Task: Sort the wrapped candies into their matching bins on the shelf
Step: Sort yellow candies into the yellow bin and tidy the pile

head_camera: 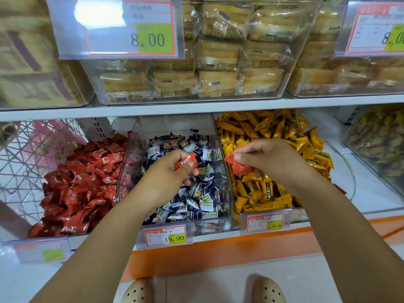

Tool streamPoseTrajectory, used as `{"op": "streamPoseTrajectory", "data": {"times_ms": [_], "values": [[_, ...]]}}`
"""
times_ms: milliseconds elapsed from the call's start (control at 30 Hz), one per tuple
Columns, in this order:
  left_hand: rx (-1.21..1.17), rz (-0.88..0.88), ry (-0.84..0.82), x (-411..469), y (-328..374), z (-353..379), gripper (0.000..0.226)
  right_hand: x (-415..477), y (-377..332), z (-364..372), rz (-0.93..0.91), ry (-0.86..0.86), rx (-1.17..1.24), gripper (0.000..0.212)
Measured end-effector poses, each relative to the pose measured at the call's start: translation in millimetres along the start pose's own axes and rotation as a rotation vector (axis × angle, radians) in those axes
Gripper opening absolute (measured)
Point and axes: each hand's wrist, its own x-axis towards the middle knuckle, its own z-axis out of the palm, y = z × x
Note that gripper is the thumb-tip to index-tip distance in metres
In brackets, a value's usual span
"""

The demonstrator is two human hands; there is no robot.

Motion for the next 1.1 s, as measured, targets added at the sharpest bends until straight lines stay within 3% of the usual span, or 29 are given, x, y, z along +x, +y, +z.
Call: {"op": "streamPoseTrajectory", "data": {"times_ms": [67,133,200,267,333,467,533,667,733,833,933,1100], "values": [[-0.131,-0.062,-0.008,-0.6,1.1,-0.3,0.016,-1.2,-6.2,7.2,-0.033,0.013,0.121,0.009],[-0.459,-0.179,-0.039,-3.8,6.5,2.4,0.017,0.8,-11.8,22.0,-0.060,0.017,0.198,0.009],[-0.739,-0.292,-0.082,-7.9,13.3,5.6,0.030,1.7,-12.7,44.2,-0.094,0.053,0.164,0.008],[-0.839,-0.346,-0.146,-9.8,16.4,8.7,0.046,-0.3,-10.3,68.3,-0.141,0.087,0.054,0.009],[-0.830,-0.323,-0.189,-10.0,17.8,9.7,0.048,-2.8,-7.3,83.5,-0.215,0.077,-0.001,0.009],[-0.899,-0.287,-0.130,-6.9,18.9,7.3,0.028,-5.6,-6.4,73.1,-0.251,-0.049,-0.004,0.013],[-0.935,-0.298,-0.108,-4.8,18.2,7.0,0.021,-3.7,-4.8,55.4,-0.238,0.016,-0.028,0.014],[-0.842,-0.304,-0.058,-2.7,12.1,8.1,0.020,16.4,15.9,14.6,-0.123,0.302,-0.435,0.018],[-0.799,-0.284,-0.045,-2.3,9.5,7.7,0.017,28.5,34.3,7.5,-0.056,0.322,-0.590,0.019],[-0.755,-0.251,-0.053,-2.1,8.5,6.1,0.017,39.9,50.9,17.8,-0.094,0.303,-0.781,0.023],[-0.727,-0.243,-0.061,-1.2,9.2,5.4,0.016,46.9,52.8,25.2,-0.114,0.349,-0.805,0.027],[-0.678,-0.241,-0.070,0.0,10.8,8.1,0.013,48.8,50.0,22.0,-0.095,0.362,-0.725,0.013]]}}
